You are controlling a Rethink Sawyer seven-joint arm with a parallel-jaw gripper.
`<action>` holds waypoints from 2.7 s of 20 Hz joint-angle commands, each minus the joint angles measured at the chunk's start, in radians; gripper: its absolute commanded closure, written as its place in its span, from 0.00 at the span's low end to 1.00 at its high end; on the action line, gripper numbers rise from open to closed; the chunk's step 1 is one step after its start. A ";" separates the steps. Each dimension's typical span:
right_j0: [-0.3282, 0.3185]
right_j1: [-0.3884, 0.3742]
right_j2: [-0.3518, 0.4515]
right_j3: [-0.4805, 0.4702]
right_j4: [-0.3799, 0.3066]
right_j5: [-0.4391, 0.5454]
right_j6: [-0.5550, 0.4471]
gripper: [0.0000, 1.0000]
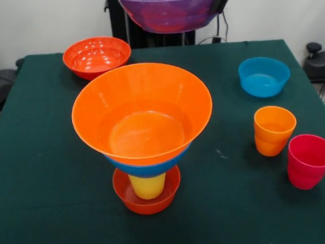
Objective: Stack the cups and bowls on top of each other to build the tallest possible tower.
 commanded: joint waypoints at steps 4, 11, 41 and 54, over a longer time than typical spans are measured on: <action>-0.061 0.094 0.110 -0.114 -0.069 0.103 -0.086 1.00; -0.086 0.152 0.116 -0.189 -0.053 0.106 -0.079 1.00; -0.124 0.275 0.093 -0.396 -0.023 0.166 -0.037 1.00; -0.136 0.290 0.111 -0.377 -0.022 0.097 -0.053 1.00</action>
